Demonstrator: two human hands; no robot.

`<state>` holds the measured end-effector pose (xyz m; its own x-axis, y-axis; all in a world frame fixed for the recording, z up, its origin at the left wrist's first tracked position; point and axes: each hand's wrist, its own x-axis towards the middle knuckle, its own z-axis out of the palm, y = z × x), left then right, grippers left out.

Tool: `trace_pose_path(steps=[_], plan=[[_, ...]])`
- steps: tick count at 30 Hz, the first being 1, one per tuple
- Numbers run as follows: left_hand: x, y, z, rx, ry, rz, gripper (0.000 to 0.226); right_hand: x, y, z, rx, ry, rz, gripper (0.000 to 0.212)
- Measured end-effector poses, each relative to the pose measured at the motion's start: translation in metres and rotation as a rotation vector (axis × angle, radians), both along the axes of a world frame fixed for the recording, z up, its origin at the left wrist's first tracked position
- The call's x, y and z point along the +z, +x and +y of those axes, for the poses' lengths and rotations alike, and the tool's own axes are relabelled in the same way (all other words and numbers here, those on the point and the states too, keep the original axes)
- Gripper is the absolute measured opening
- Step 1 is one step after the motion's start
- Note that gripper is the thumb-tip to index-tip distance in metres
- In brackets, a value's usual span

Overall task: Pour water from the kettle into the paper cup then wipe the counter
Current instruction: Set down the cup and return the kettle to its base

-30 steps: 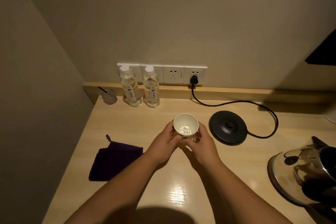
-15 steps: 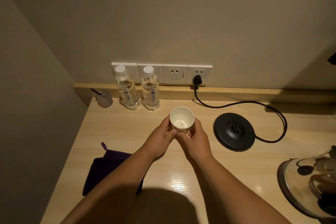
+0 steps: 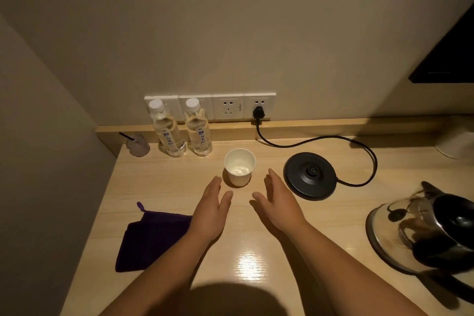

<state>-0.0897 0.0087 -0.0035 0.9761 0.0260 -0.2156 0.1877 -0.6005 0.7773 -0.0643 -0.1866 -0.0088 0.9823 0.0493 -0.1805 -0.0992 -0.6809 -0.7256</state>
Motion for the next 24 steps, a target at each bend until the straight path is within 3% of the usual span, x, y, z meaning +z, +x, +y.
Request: trace_pose_path(steps=[7,10,16,20,24], plan=[[-0.016,-0.082,-0.049,-0.324,0.569,-0.080,0.079,0.003,-0.094,-0.069,0.117,-0.429,-0.145,0.060],[-0.022,-0.094,-0.070,-0.437,0.733,-0.085,0.075,0.008,-0.134,-0.093,0.157,-0.536,-0.211,0.052],[-0.030,-0.095,-0.084,-0.473,0.801,-0.067,0.073,0.038,-0.167,-0.134,0.190,-0.584,-0.270,0.042],[-0.028,-0.095,-0.085,-0.450,0.788,-0.116,0.071,0.075,-0.173,-0.167,0.001,-0.486,-0.482,0.031],[-0.028,-0.097,-0.087,-0.449,0.805,-0.113,0.070,0.106,-0.177,-0.218,-0.248,-0.546,-0.621,0.034]])
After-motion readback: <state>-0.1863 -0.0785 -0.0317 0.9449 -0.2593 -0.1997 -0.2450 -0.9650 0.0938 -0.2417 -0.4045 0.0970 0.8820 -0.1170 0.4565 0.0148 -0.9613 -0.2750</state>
